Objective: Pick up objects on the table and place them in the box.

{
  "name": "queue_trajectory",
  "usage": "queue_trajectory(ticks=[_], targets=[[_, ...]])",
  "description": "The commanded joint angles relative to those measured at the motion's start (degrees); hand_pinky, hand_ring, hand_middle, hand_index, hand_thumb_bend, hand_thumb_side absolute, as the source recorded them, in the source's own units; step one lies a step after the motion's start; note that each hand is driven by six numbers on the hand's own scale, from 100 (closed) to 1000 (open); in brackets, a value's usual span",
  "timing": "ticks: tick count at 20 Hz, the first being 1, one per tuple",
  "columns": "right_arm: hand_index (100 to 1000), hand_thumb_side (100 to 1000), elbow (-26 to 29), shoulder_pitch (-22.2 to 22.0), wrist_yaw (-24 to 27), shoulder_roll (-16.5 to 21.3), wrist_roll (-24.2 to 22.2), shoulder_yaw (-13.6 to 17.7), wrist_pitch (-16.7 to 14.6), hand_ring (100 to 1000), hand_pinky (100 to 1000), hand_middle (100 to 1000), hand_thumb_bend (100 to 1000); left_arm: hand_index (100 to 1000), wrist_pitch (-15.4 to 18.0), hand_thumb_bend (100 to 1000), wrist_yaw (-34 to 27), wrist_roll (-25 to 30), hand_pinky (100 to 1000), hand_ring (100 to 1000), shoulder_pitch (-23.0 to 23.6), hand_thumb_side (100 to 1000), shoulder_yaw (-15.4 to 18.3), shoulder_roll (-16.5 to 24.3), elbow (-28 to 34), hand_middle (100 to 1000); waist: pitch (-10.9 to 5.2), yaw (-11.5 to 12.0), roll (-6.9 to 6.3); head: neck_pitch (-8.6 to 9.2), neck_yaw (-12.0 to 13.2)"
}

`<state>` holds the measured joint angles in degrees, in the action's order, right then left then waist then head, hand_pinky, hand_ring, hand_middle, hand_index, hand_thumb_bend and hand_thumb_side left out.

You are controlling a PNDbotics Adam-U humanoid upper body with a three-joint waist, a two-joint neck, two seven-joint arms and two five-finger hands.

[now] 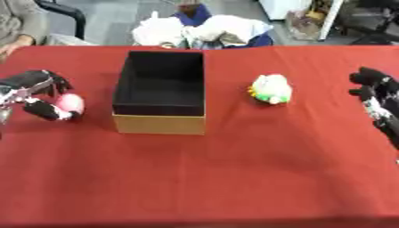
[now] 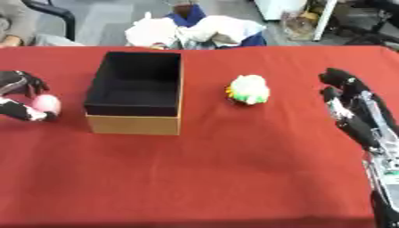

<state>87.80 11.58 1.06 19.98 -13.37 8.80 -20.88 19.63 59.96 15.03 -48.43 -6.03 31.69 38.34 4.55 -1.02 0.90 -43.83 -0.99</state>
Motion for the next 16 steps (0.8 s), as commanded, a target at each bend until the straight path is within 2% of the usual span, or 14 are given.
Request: queue_trajectory(ticks=[1, 3, 4, 6, 7, 8, 11, 16], targets=[[902, 563, 0.38, 0.48, 0.41, 0.85, -0.15, 0.38, -0.05, 892, 808, 795, 100, 671, 0.13, 480, 1.12, -0.34, 566, 504, -1.06, 229, 0.72, 0.98, 0.34, 508, -0.76, 0.02, -0.01, -0.29, 0.03], [902, 567, 0.36, 0.46, 0.4, 0.83, -0.15, 0.38, -0.05, 892, 808, 795, 100, 620, 0.09, 445, 1.3, -0.8, 539, 468, -0.97, 208, 0.85, 0.99, 0.36, 467, -0.76, 0.02, -0.02, -0.29, 0.02], [902, 567, 0.35, 0.46, 0.4, 0.83, -0.15, 0.39, -0.05, 892, 808, 795, 100, 509, -0.03, 388, 1.23, -1.36, 476, 379, -0.96, 188, 0.99, 1.0, 0.56, 361, -0.77, 0.03, -0.02, -0.29, 0.01], [902, 569, 0.35, 0.47, 0.39, 0.84, -0.14, 0.4, -0.06, 892, 808, 795, 100, 413, -0.57, 344, 0.6, -3.08, 414, 300, -0.92, 169, 1.29, 1.01, 1.4, 260, -0.78, 0.03, 0.0, -0.29, 0.0], [902, 569, 0.35, 0.47, 0.39, 0.85, -0.14, 0.4, -0.07, 892, 808, 795, 100, 405, -0.89, 341, 0.12, -4.06, 409, 293, -0.86, 167, 1.33, 1.02, 1.86, 251, -0.77, 0.03, 0.01, -0.29, 0.01], [902, 569, 0.35, 0.47, 0.39, 0.85, -0.13, 0.4, -0.07, 892, 808, 795, 100, 346, -1.12, 307, -0.41, -4.99, 380, 249, -0.85, 154, 1.35, 1.03, 2.31, 187, -0.78, 0.02, 0.02, -0.29, 0.02], [902, 569, 0.32, 0.49, 0.4, 0.86, -0.13, 0.39, -0.07, 892, 808, 795, 100, 301, -1.51, 261, -2.75, -7.19, 359, 216, -1.13, 134, 1.31, 1.22, 4.38, 136, -0.81, -0.02, 0.05, -0.29, 0.06], [902, 569, 0.24, 0.52, 0.41, 0.87, -0.24, 0.27, -0.07, 892, 808, 795, 100, 305, -1.57, 236, -7.09, -7.97, 362, 215, -3.49, 100, 0.62, 1.54, 10.27, 135, -0.94, -0.03, 0.09, -0.29, 0.19]])
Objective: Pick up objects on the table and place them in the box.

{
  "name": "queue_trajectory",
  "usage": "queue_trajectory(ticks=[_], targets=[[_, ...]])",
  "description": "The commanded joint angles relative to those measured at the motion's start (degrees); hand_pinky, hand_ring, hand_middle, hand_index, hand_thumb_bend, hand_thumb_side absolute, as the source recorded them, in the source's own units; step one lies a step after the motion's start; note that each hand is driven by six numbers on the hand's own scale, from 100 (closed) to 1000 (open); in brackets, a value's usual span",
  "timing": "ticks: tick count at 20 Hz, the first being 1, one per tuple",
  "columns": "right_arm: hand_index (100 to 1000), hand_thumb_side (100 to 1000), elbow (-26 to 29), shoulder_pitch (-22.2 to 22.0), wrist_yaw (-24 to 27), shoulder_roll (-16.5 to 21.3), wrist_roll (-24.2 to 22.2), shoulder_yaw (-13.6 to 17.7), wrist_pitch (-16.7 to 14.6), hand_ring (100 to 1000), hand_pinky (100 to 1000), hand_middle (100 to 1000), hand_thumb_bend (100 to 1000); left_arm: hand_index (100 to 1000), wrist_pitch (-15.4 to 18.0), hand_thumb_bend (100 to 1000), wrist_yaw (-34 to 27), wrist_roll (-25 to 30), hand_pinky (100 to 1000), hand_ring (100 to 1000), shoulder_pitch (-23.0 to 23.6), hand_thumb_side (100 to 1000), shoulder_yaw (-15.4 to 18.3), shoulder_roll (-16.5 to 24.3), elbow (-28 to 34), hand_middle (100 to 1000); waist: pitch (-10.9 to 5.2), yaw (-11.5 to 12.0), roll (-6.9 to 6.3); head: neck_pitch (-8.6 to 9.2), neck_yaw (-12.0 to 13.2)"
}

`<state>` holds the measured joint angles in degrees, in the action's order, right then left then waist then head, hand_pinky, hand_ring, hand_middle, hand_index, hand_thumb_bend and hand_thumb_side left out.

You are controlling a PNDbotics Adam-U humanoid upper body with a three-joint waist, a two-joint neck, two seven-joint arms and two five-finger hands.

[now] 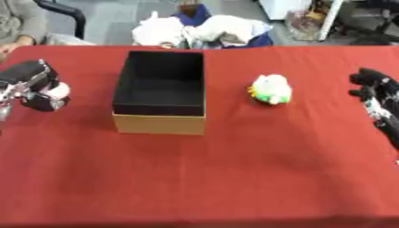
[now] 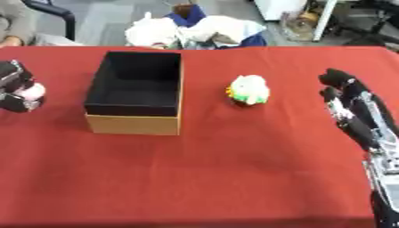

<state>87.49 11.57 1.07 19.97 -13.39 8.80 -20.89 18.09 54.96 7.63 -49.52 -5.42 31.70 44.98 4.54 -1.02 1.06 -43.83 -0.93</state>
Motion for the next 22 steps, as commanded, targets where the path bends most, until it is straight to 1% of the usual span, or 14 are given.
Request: queue_trajectory(ticks=[1, 4, 6, 11, 17, 22], targets=[[902, 570, 0.52, 0.55, 0.42, 0.86, -0.25, 0.23, -0.08, 892, 808, 795, 100, 305, -0.11, 230, -2.96, -0.55, 363, 215, -3.25, 100, -0.11, 1.31, 4.83, 135, -0.93, -0.03, -0.04, -0.29, 0.21], [902, 568, 0.51, 0.66, 0.47, 0.86, -0.42, 0.04, -0.13, 892, 808, 795, 100, 314, -0.23, 226, -5.35, -0.15, 372, 224, -5.48, 100, -1.0, 0.13, 7.69, 142, -0.86, -0.22, 0.05, -0.29, 0.5], [902, 565, 0.5, 0.88, 0.54, 0.84, -0.61, -0.15, -0.19, 892, 808, 795, 100, 318, 0.1, 228, -6.62, 0.47, 375, 228, -6.85, 100, -2.05, -1.48, 9.22, 146, -0.7, -0.58, 0.19, -0.29, 0.87], [902, 565, 0.46, 1.45, 0.72, 0.73, -1.06, -0.61, -0.32, 892, 808, 794, 100, 325, 1.63, 215, -7.29, 2.43, 383, 237, -8.98, 100, -4.44, -5.83, 10.41, 154, -0.22, -1.69, 0.48, -0.29, 1.89], [902, 569, 0.41, 1.79, 0.87, 0.58, -1.38, -0.79, -0.43, 892, 808, 794, 100, 342, 4.48, 210, -6.1, 5.42, 397, 254, -8.73, 100, -7.04, -9.92, 9.25, 172, 0.28, -2.59, 0.62, -0.29, 2.59], [902, 572, 0.38, 1.73, 0.86, 0.55, -1.36, -0.7, -0.43, 892, 808, 793, 100, 381, 6.18, 233, -4.17, 7.38, 429, 296, -7.14, 132, -8.38, -11.03, 7.28, 212, 0.37, -2.6, 0.56, -0.29, 2.62]])
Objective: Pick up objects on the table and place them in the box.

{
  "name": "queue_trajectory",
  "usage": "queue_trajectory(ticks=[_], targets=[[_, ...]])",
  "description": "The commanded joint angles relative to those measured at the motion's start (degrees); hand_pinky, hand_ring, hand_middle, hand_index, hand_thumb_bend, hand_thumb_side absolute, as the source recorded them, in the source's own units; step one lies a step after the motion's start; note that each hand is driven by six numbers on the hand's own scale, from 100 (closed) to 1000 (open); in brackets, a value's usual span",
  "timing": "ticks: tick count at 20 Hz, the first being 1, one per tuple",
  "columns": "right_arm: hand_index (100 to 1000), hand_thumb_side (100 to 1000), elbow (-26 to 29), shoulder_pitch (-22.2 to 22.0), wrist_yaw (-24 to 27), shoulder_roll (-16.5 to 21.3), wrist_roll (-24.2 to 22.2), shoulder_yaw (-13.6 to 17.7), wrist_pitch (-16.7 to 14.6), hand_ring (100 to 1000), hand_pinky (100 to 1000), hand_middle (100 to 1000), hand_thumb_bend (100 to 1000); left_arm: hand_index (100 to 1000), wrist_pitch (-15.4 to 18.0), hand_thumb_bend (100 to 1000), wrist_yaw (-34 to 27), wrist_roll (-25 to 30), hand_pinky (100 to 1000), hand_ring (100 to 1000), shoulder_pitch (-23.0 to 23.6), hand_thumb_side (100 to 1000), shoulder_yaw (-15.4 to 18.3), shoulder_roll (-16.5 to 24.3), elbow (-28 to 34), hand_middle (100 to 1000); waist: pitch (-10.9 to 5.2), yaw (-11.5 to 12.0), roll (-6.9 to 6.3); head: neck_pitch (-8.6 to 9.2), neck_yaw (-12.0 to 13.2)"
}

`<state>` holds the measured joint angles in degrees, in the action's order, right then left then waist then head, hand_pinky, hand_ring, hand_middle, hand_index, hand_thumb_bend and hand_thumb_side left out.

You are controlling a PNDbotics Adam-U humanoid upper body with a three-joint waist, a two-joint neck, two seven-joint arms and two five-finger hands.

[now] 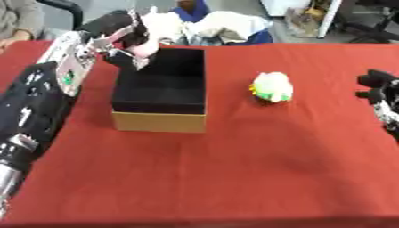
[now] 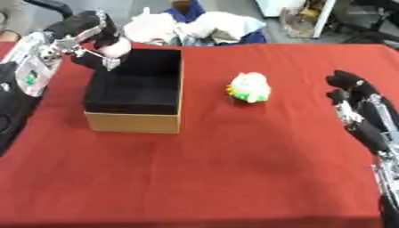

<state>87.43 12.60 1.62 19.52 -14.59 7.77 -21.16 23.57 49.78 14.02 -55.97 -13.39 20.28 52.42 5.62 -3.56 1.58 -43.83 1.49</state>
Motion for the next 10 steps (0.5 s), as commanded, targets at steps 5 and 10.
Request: queue_trajectory(ticks=[5, 10], targets=[[902, 575, 0.43, 0.59, 0.26, 0.97, -0.14, 0.43, -0.11, 892, 808, 793, 100, 552, 2.22, 292, 2.71, 3.32, 523, 471, 0.77, 249, -0.79, 0.59, -2.07, 397, -0.79, 0.16, -0.04, -0.29, 0.02], [902, 567, 0.4, 0.6, 0.13, 1.16, -0.04, 0.58, -0.14, 892, 808, 793, 100, 802, 3.62, 451, 0.31, 4.79, 658, 660, 2.14, 654, -0.7, 1.84, -0.93, 668, -0.87, 0.4, -0.04, -0.29, -0.4]])
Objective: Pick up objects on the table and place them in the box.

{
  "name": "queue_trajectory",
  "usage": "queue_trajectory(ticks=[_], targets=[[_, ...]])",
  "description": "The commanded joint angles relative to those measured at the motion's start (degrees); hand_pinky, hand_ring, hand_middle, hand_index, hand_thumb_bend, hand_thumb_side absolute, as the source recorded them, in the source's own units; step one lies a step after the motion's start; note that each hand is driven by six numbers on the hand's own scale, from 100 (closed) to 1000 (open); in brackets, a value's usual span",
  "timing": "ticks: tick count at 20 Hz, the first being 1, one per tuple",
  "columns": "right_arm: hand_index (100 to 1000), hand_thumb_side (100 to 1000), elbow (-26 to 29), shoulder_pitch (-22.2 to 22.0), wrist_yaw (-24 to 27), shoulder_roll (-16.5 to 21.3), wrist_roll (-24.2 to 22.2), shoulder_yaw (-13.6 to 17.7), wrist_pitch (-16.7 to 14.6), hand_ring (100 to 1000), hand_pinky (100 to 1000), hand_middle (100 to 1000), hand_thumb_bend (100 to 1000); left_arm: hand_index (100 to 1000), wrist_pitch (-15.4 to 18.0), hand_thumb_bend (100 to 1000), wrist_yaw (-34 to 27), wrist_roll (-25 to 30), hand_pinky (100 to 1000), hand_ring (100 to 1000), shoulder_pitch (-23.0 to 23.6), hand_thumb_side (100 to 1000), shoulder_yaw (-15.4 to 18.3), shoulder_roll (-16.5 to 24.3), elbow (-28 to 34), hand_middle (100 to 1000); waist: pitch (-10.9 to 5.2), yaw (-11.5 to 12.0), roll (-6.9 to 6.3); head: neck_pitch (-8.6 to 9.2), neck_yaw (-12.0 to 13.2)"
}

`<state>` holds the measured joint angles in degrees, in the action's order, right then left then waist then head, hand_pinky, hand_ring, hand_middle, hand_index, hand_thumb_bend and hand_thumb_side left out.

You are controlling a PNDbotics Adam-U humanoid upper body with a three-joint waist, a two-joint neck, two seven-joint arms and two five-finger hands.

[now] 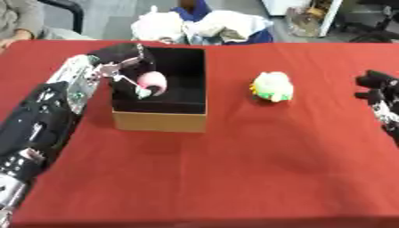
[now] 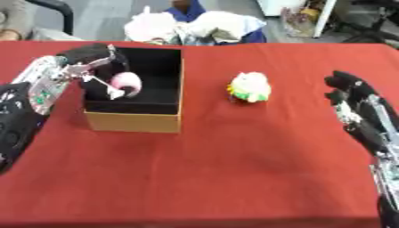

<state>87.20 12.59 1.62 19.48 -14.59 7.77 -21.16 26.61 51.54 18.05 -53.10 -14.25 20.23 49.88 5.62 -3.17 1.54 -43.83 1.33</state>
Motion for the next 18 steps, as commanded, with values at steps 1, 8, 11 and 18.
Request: queue_trajectory(ticks=[1, 8, 11, 18], targets=[[902, 562, 0.58, 0.63, 0.08, 1.42, -0.02, 0.62, -0.16, 892, 808, 793, 100, 817, 0.75, 495, -2.31, 0.96, 674, 680, -0.52, 737, 0.27, 2.38, 2.39, 692, -0.91, 0.13, 0.0, -0.29, -0.33], [907, 483, -0.93, 2.8, -0.38, 5.7, -0.45, -0.1, -1.12, 891, 811, 801, 100, 841, -1.19, 579, -13.58, 0.15, 723, 738, 1.59, 838, 1.45, 5.98, 11.35, 756, -1.16, 1.04, 0.13, -0.29, -0.95], [910, 437, -2.3, 4.72, -0.67, 8.78, -1.09, -0.91, -2.08, 887, 812, 808, 100, 836, -3.91, 538, -20.07, -0.83, 722, 730, 3.05, 801, 2.42, 7.59, 16.78, 752, -1.27, 1.53, 0.32, -0.29, -1.25], [912, 418, -6.72, 8.19, 0.1, 13.74, -2.62, -3.04, -4.58, 884, 812, 812, 100, 820, -10.9, 493, -31.28, -1.75, 703, 695, 6.48, 750, 3.81, 9.91, 26.04, 723, -1.42, 2.2, 0.52, -0.29, -1.58]])
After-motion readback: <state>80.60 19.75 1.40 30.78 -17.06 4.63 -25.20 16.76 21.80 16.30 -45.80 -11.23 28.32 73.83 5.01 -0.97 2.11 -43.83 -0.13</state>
